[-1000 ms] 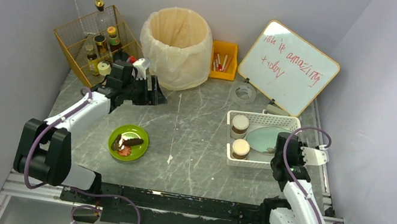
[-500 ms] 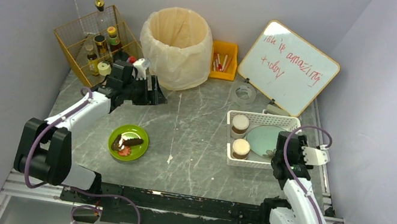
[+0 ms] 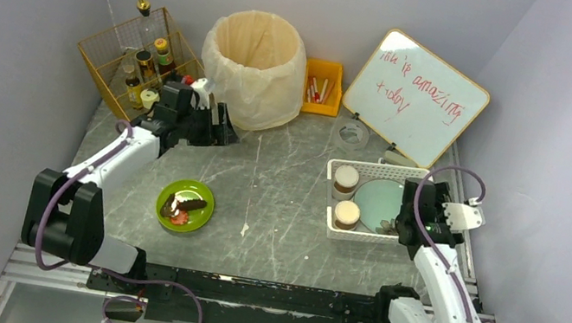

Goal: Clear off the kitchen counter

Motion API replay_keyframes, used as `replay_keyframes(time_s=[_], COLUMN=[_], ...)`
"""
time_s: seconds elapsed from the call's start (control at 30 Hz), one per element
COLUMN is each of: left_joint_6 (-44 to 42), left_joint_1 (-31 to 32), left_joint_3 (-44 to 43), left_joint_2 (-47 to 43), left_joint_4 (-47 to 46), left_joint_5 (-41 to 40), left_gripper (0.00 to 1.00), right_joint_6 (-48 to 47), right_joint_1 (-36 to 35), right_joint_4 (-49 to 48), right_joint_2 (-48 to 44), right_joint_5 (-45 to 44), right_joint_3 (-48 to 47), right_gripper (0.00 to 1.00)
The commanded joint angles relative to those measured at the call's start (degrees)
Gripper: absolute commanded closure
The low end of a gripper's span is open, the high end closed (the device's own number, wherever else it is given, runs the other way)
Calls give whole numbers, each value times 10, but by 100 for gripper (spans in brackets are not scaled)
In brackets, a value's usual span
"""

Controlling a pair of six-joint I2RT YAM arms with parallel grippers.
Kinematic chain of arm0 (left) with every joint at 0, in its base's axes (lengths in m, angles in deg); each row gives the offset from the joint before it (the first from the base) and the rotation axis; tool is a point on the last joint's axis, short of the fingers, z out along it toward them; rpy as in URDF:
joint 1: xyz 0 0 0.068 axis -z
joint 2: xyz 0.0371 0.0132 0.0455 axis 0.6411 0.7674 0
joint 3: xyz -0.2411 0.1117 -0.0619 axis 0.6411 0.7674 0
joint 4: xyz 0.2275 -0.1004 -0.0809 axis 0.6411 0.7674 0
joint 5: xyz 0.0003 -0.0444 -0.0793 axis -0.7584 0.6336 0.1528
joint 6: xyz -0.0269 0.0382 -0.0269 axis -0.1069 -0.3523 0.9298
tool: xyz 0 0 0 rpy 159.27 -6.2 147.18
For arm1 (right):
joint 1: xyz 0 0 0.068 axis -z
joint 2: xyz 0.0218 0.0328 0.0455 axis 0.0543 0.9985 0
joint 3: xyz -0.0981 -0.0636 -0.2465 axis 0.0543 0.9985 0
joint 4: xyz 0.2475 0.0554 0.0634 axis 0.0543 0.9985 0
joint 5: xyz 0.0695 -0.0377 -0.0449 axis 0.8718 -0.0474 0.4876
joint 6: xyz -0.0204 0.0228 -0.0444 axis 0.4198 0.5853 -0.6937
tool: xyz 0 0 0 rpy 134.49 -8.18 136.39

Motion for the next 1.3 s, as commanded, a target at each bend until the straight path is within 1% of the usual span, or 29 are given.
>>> replay_keyframes(time_s=[0.0, 0.07, 0.1, 0.17, 0.23, 0.33, 0.43, 0.5, 0.6, 0.7, 0.8, 0.83, 0.87, 0.93, 1.0, 1.17, 1.27], left_joint_6=[-20, -20, -16, -4, 7, 30, 53, 66, 89, 122, 162, 178, 193, 213, 219, 215, 215], left_joint_1=[2, 2, 2, 2, 2, 2, 2, 2, 1, 0, 0, 0, 0, 0, 0, 0, 0], left_joint_3=[-36, -36, -34, -24, -12, 9, 30, 40, 45, 64, 96, 104, 110, 117, 125, 178, 201], left_joint_2=[-10, -21, -27, -42, -59, -87, -121, -141, -163, -199, -241, -250, -254, -248, -237, -248, -260], left_joint_4=[34, 46, 56, 70, 81, 106, 127, 145, 179, 199, 205, 212, 221, 240, 250, 207, 187], left_joint_5=[-63, -91, -109, -142, -170, -222, -276, -304, -342, -364, -384, -394, -403, -414, -416, -397, -391], left_gripper=[14, 12, 10, 8, 7, 3, 3, 3, 3, 3, 3, 3, 3, 3, 3, 5, 8], right_joint_6=[-59, -163, -213, -288, -348, -365, -362, -365, -377, -368, -363, -374, -384, -393, -381, -323, -291], right_joint_1=[2, 3, 3, 3, 3, -1, -24, -69, -169, -242, -288, -305, -320, -353, -375, -411, -429], right_joint_4=[14, -44, -81, -146, -209, -232, -243, -252, -270, -322, -373, -378, -379, -390, -417, -499, -530], right_joint_2=[-24, -46, -57, -76, -72, -29, 27, 59, 105, 157, 236, 258, 300, 350, 391, 491, 551], right_joint_5=[-2, 55, 98, 196, 312, 441, 513, 519, 490, 519, 570, 586, 601, 616, 625, 675, 709], right_joint_3=[-48, -52, -50, -44, -47, -74, -104, -124, -155, -164, -171, -182, -193, -211, -216, -226, -247], right_gripper=[2, 2, 3, 4, 7, 8, 8, 8, 8, 9, 10, 11, 11, 13, 15, 30, 34])
